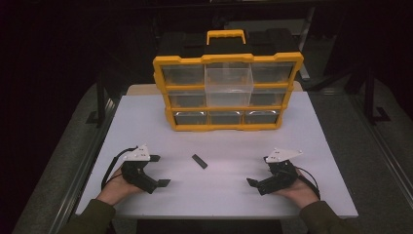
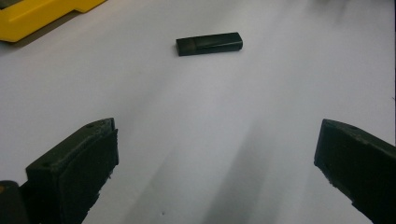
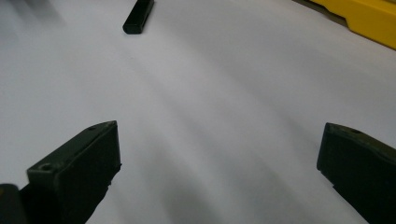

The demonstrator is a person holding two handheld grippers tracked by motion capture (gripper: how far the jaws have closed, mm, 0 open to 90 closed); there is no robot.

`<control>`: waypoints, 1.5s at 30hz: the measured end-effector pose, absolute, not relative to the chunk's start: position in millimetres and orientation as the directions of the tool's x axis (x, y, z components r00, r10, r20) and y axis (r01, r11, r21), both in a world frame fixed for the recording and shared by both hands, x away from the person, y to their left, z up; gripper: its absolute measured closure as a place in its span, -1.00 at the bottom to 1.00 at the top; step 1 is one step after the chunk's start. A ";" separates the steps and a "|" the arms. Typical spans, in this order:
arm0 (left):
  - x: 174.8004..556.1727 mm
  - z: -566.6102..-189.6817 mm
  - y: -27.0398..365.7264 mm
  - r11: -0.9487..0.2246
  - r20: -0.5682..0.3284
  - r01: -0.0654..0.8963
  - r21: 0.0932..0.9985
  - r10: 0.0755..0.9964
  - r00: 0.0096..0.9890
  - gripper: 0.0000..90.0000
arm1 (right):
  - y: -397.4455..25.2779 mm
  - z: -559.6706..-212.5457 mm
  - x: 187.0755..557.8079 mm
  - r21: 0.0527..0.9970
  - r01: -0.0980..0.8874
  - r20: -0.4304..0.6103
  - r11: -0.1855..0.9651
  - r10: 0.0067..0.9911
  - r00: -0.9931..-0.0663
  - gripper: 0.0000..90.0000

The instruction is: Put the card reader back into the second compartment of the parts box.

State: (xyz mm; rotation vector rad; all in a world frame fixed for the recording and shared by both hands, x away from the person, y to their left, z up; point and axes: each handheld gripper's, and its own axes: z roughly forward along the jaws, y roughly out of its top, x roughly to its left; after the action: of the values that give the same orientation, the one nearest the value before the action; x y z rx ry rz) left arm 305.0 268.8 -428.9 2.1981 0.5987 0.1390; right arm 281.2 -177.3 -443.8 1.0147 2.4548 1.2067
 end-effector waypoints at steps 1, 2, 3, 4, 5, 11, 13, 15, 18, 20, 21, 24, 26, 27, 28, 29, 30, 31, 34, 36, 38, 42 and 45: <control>304.8 -428.9 268.8 -0.539 -0.101 0.371 0.756 0.465 0.880 -1.00 | -177.5 -443.9 281.5 0.764 0.488 0.099 0.422 0.670 -0.735 -1.00; 304.5 -428.7 268.7 -0.538 -0.101 0.372 0.756 0.466 0.879 -1.00 | -177.7 -443.9 281.7 0.764 0.489 0.103 0.420 0.670 -0.735 -1.00; 304.3 -428.4 268.6 -0.537 -0.101 0.372 0.757 0.466 0.879 -1.00 | -177.8 -443.9 281.5 0.765 0.489 0.105 0.419 0.669 -0.736 -1.00; 304.1 -428.1 268.4 -0.534 -0.102 0.372 0.759 0.467 0.878 -1.00 | -177.6 -444.0 281.1 0.767 0.488 0.105 0.416 0.669 -0.736 -1.00; 304.0 -427.9 267.9 -0.530 -0.105 0.372 0.762 0.466 0.879 -1.00 | -177.5 -444.0 280.7 0.767 0.487 0.105 0.419 0.666 -0.738 -1.00; 304.1 -426.5 267.0 -0.532 -0.103 0.373 0.760 0.468 0.878 -1.00 | -176.8 -443.3 280.4 0.775 0.476 0.106 0.415 0.658 -0.745 -1.00; 304.6 -426.1 267.1 -0.524 -0.103 0.372 0.766 0.471 0.876 -1.00 | -176.8 -443.2 280.5 0.775 0.480 0.110 0.412 0.660 -0.743 -1.00; 306.1 -425.4 267.0 -0.518 -0.103 0.370 0.771 0.472 0.876 -1.00 | -176.3 -441.7 280.6 0.779 0.478 0.111 0.405 0.661 -0.742 -1.00; 307.2 -424.1 265.9 -0.510 -0.110 0.371 0.776 0.470 0.876 -1.00 | -175.7 -440.7 280.8 0.781 0.476 0.109 0.404 0.663 -0.741 -1.00; 307.7 -423.4 264.8 -0.508 -0.113 0.369 0.778 0.466 0.878 -1.00 | -175.1 -440.3 280.7 0.783 0.477 0.110 0.401 0.664 -0.739 -1.00; 307.8 -423.0 264.3 -0.507 -0.113 0.368 0.779 0.465 0.878 -1.00 | -174.9 -440.2 280.7 0.784 0.473 0.108 0.402 0.662 -0.742 -1.00; 308.5 -422.2 262.9 -0.502 -0.116 0.369 0.782 0.464 0.878 -1.00 | -174.7 -440.5 280.8 0.781 0.478 0.111 0.402 0.664 -0.740 -1.00; 309.5 -421.7 262.5 -0.497 -0.120 0.369 0.786 0.463 0.878 -1.00 | -174.7 -440.6 281.0 0.781 0.478 0.111 0.402 0.664 -0.739 -1.00; 309.8 -421.5 262.2 -0.492 -0.126 0.373 0.787 0.463 0.877 -1.00 | -174.8 -440.5 281.0 0.781 0.480 0.113 0.399 0.666 -0.738 -1.00; 310.2 -421.2 261.7 -0.488 -0.131 0.376 0.788 0.465 0.876 -1.00 | -174.9 -440.5 281.0 0.781 0.481 0.114 0.397 0.667 -0.736 -1.00; 310.8 -421.2 261.1 -0.486 -0.131 0.375 0.789 0.464 0.876 -1.00 | -174.9 -440.6 280.9 0.782 0.481 0.115 0.397 0.667 -0.736 -1.00; 311.5 -421.2 260.5 -0.485 -0.131 0.375 0.790 0.463 0.877 -1.00 | -174.8 -440.6 280.9 0.781 0.482 0.114 0.398 0.667 -0.736 -1.00; 311.8 -421.1 259.7 -0.485 -0.134 0.377 0.789 0.463 0.876 -1.00 | -174.9 -440.7 280.9 0.781 0.482 0.115 0.397 0.666 -0.737 -1.00; 312.3 -420.1 258.4 -0.488 -0.129 0.373 0.789 0.461 0.878 -1.00 | -175.0 -440.5 281.0 0.781 0.483 0.116 0.395 0.668 -0.735 -1.00; 312.4 -419.5 257.8 -0.484 -0.131 0.374 0.791 0.463 0.876 -1.00 | -175.2 -440.7 281.2 0.780 0.484 0.117 0.396 0.668 -0.735 -1.00; 313.0 -419.5 257.4 -0.483 -0.134 0.377 0.791 0.464 0.876 -1.00 | -175.2 -440.9 281.2 0.779 0.484 0.116 0.399 0.667 -0.736 -1.00; 313.3 -419.1 256.2 -0.483 -0.132 0.377 0.791 0.466 0.875 -1.00 | -175.3 -441.0 281.3 0.780 0.480 0.113 0.402 0.664 -0.739 -1.00; 313.3 -417.3 254.7 -0.474 -0.133 0.375 0.797 0.468 0.874 -1.00 | -175.3 -440.5 281.2 0.782 0.480 0.116 0.397 0.665 -0.738 -1.00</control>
State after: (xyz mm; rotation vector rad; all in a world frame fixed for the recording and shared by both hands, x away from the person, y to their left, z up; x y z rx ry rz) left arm 313.3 254.7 -417.3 2.1184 0.6085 0.1280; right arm 281.2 -175.3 -440.5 1.0165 2.4384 1.2557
